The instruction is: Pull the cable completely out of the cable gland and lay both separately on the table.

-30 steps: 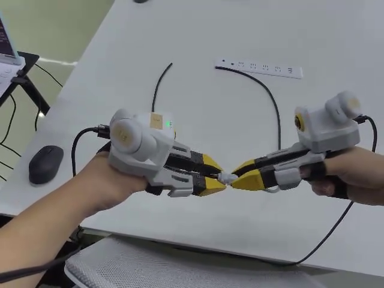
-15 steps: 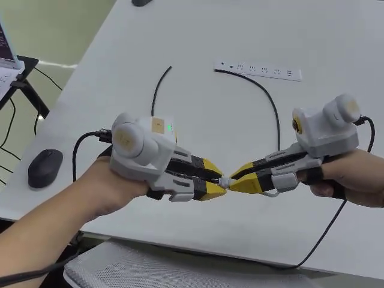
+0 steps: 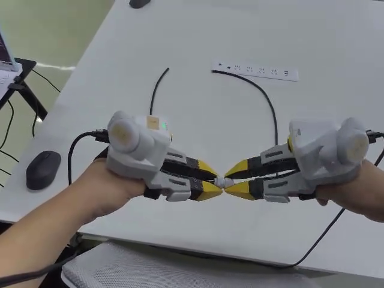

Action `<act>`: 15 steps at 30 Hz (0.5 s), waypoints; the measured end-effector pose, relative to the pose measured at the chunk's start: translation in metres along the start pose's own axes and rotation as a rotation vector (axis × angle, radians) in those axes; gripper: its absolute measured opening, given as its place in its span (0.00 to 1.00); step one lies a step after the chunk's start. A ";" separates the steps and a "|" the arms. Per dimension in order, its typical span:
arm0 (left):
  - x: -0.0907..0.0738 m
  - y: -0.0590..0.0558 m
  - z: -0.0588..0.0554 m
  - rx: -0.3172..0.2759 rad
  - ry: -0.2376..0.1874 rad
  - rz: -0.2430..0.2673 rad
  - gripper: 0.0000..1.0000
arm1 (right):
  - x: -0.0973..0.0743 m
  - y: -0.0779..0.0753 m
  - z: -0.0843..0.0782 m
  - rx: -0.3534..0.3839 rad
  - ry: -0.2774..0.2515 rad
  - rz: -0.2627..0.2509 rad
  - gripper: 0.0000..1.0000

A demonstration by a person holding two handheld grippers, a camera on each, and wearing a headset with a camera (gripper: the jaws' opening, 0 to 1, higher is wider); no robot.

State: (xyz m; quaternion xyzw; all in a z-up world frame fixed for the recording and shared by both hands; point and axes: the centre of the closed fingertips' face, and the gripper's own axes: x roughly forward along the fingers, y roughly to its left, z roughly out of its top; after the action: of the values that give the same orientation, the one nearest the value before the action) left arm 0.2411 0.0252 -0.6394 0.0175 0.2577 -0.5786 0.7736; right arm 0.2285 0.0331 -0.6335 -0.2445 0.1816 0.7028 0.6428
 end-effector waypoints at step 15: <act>0.005 -0.004 0.001 -0.034 -0.005 -0.001 0.15 | -0.004 -0.001 -0.008 -0.136 0.035 -0.086 0.08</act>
State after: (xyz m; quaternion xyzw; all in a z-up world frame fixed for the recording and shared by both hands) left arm 0.2389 0.0189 -0.6392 0.0029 0.2656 -0.5748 0.7740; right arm 0.2308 0.0259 -0.6378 -0.3074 0.1340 0.6809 0.6511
